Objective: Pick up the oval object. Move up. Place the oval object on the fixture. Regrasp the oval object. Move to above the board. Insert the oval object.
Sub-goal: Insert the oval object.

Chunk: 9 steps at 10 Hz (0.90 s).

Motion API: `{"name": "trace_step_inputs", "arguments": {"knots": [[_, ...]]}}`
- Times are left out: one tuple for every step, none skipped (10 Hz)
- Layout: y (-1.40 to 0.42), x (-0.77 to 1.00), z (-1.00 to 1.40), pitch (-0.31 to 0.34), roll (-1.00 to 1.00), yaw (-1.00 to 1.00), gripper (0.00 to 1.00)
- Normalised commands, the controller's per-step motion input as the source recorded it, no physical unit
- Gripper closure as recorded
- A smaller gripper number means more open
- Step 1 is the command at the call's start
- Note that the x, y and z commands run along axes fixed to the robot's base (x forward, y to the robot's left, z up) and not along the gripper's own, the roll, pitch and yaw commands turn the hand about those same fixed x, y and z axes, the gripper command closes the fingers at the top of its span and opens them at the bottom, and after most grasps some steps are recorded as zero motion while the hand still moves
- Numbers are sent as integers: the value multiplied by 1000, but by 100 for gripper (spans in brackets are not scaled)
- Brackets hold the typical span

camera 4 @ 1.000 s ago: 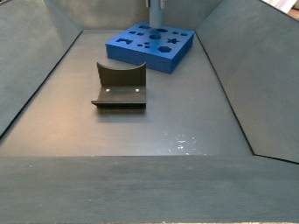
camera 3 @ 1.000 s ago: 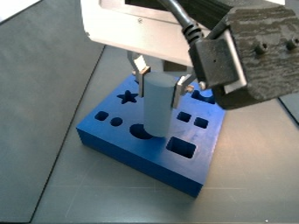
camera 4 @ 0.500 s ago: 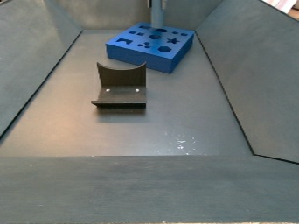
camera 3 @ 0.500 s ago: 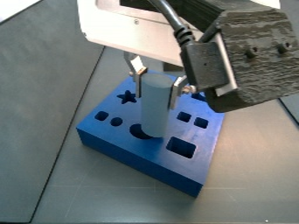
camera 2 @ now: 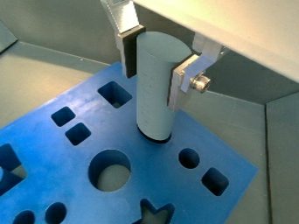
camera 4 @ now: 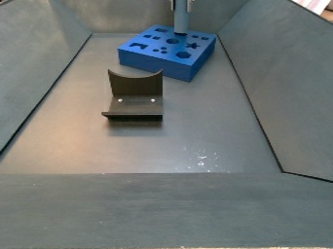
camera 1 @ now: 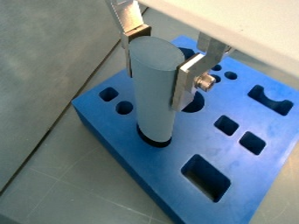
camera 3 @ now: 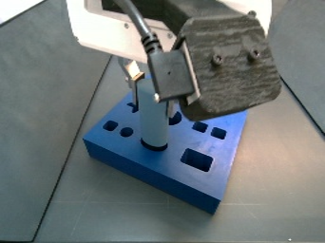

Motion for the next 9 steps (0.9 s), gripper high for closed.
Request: {"name": "trace_step_inputs", "arguments": {"knots": [[-29, 83, -151, 0, 0, -6, 100], [0, 117, -17, 19, 0, 0, 100], [0, 23, 0, 13, 0, 0, 100], [-91, 0, -123, 0, 43, 0, 100], [-174, 0, -200, 0, 77, 0, 100], [-97, 11, -114, 4, 30, 0, 100], [0, 6, -86, 20, 0, -6, 100], [0, 40, -66, 29, -4, 0, 100], [66, 54, -71, 36, -20, 0, 100]]}}
